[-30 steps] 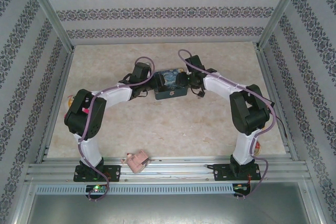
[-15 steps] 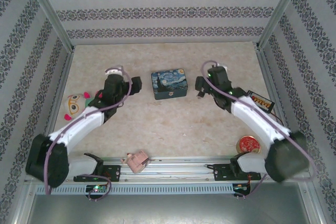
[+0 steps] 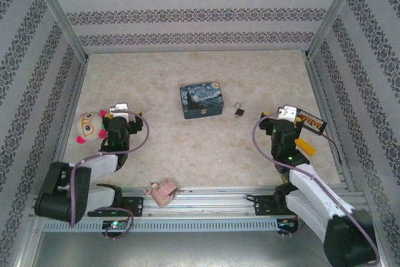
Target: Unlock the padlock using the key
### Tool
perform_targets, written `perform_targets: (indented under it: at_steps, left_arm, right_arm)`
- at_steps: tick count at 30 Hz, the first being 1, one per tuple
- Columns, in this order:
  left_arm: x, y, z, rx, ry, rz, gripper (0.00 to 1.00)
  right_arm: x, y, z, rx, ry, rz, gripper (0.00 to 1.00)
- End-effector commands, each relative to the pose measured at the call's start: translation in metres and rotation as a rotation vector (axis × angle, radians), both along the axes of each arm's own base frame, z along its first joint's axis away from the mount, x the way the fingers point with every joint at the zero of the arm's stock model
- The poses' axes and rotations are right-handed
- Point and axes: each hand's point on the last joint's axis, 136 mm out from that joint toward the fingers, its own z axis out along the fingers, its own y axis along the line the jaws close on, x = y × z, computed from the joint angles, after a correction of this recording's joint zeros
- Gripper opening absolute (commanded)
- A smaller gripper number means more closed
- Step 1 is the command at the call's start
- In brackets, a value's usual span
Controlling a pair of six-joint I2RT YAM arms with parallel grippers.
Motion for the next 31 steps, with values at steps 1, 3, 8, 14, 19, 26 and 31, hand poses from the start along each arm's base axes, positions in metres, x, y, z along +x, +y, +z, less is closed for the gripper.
perform_targets:
  at_steps: [1,3,8,14,19,26,31]
  left_arm:
    - [0.017,-0.008,0.032,0.015,-0.198,-0.082,0.99]
    - [0.023,-0.008,0.024,0.016,-0.194,-0.092,0.99]
    - [0.031,-0.007,0.003,-0.015,-0.202,-0.122,0.99]
    - [0.035,-0.003,-0.003,-0.094,-0.152,-0.167,0.99]
    - [0.047,-0.014,-0.010,-0.108,-0.071,-0.232,0.99]
    - [0.051,-0.009,-0.012,-0.117,-0.054,-0.204,0.99]
    - [0.055,-0.007,-0.014,-0.122,-0.030,-0.197,0.99]
  right_arm:
    - [0.016,-0.012,0.017,0.032,-0.133,-0.006,0.98]
    - [0.022,-0.016,0.013,0.046,-0.156,0.002,0.98]
    - [0.042,-0.024,-0.001,-0.002,-0.099,-0.027,0.98]
    - [0.070,-0.021,-0.006,0.018,-0.093,-0.004,0.98]
    - [0.085,-0.021,-0.013,0.013,-0.103,-0.007,0.98]
    - [0.084,-0.020,-0.013,0.020,-0.102,0.005,0.98]
    - [0.084,-0.020,-0.012,0.020,-0.103,0.005,0.98]
